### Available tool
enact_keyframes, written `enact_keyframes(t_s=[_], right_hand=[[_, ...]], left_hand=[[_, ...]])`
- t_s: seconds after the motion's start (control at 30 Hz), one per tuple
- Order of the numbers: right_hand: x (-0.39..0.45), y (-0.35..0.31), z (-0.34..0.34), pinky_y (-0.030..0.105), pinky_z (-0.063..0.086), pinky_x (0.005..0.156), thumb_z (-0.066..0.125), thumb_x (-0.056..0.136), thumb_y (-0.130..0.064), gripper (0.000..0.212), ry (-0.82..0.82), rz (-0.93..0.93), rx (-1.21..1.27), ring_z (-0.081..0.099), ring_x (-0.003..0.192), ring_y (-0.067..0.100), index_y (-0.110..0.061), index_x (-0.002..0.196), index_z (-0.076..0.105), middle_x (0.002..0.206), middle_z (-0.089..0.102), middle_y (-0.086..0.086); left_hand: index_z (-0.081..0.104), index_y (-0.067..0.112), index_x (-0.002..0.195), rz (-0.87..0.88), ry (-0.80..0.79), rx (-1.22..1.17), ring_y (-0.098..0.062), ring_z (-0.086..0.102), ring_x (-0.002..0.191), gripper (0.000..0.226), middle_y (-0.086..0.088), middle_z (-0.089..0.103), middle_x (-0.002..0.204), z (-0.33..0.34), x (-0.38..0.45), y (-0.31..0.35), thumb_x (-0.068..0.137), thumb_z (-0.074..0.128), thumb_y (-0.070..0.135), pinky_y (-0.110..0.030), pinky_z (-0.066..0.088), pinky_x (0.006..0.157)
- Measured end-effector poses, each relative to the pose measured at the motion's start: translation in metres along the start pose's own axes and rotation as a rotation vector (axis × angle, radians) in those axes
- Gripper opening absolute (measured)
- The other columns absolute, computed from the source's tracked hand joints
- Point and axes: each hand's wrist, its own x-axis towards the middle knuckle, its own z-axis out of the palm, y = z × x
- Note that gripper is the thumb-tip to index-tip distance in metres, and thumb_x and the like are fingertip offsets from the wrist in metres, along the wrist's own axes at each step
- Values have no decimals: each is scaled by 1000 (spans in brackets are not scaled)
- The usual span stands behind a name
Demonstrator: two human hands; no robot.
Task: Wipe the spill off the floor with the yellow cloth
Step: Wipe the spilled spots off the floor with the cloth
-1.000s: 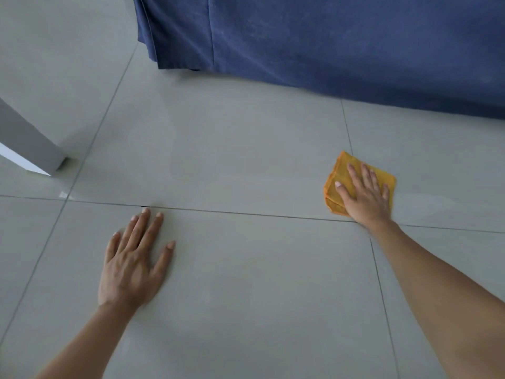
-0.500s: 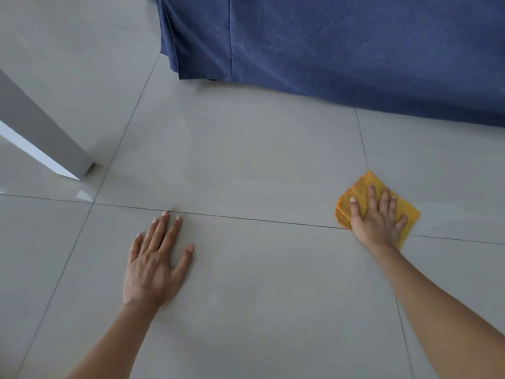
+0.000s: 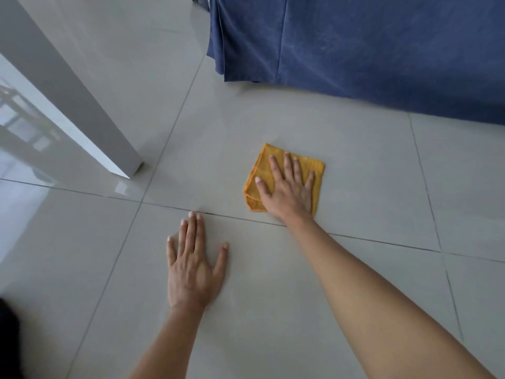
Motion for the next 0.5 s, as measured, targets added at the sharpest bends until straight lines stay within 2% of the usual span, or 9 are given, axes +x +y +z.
enact_keyframes(t_s=[0.23,0.37,0.43,0.5], right_hand=[[19,-72,16,55,-7,117,25,92,-65,71,-86,-236,-13,-5,150,19,-34,154,8,164,-2,-1],[13,-63,14,52,-8,117,23,92,-66,70,-106,-375,-50,-5,150,17,-36,154,8,164,-3,-3],[4,-51,10,51,-8,117,22,92,-67,70,-123,-440,-63,-5,150,16,-38,154,7,164,-3,-4],[-7,-35,7,50,-8,117,22,92,-68,69,-126,-433,-60,-5,150,16,-39,153,6,164,-4,-5]], left_hand=[[6,17,152,-47,39,-15,-4,-3,144,73,9,-6,155,1,4,1,90,16,54,-29,-4,117],[6,17,152,-44,29,-16,-7,-1,146,73,9,-8,155,1,4,1,90,17,54,-30,-3,118],[8,17,152,-41,28,-18,-10,2,147,73,6,-2,158,1,4,1,90,18,54,-33,0,118],[8,16,152,-35,24,-10,-11,3,147,72,3,3,160,0,3,1,91,19,53,-35,2,119]])
